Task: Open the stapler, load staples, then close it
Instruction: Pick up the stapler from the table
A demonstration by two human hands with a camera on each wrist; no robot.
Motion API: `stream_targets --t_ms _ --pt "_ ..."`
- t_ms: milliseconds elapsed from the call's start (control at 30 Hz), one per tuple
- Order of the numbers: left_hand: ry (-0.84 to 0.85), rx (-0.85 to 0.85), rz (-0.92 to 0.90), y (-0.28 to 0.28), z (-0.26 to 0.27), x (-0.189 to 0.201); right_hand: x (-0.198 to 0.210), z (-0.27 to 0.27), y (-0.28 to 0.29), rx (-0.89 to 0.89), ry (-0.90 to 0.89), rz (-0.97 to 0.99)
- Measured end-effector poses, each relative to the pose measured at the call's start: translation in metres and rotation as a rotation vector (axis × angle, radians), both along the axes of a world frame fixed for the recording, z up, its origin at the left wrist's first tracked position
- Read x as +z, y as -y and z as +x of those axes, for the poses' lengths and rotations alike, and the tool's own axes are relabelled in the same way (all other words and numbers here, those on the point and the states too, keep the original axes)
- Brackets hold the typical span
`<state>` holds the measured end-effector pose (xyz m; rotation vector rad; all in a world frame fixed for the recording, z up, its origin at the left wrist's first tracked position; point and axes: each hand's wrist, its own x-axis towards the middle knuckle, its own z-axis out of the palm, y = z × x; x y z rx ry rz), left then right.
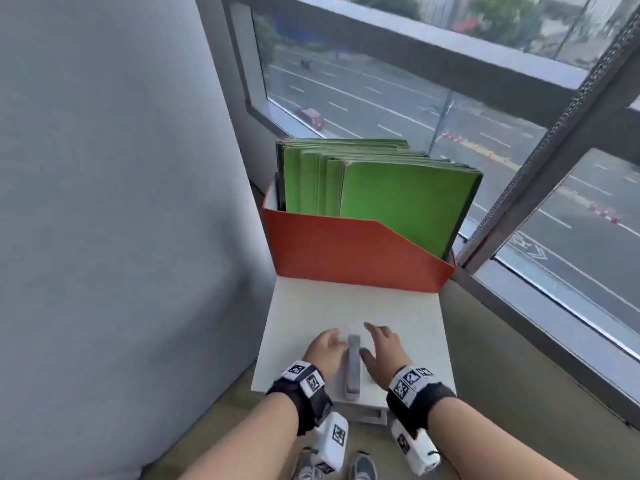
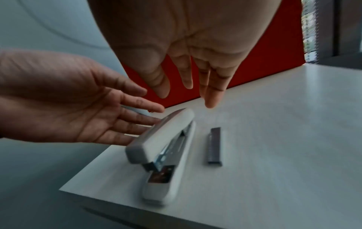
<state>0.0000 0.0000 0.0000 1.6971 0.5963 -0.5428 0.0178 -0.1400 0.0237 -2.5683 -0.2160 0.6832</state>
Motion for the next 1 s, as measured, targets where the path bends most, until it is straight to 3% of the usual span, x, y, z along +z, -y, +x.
stream_targets --t_ms 167,333,467,533,700,833,1000 --pt "-0.033 0.078 -0.063 0.005 -0.009 -0.009 -0.012 0.000 -0.036 -0.073 -0.120 -0.014" --pt "-0.012 0.050 -0.099 0.010 -0.015 -0.009 -0.021 -0.007 -0.045 -0.045 -0.111 -0.128" --pt "-0.044 0.065 -0.107 0.014 -0.018 -0.016 -0.024 -0.006 -0.046 -0.087 -0.130 -0.069" --pt "-0.075 0.100 -0.117 0.015 -0.017 -0.019 -0.019 -0.001 -0.042 -0.148 -0.135 0.019" --pt "-0.136 0.199 -0.263 0.018 -0.001 0.001 0.013 0.013 -0.033 -0.084 -0.086 0.135" --pt "-0.100 0.242 -0.442 0.027 0.019 0.013 0.038 0.017 -0.026 -0.089 0.037 0.142" --pt "-0.033 0.164 -0.434 0.037 0.032 0.019 0.064 0.012 -0.012 -0.068 0.014 -0.002"
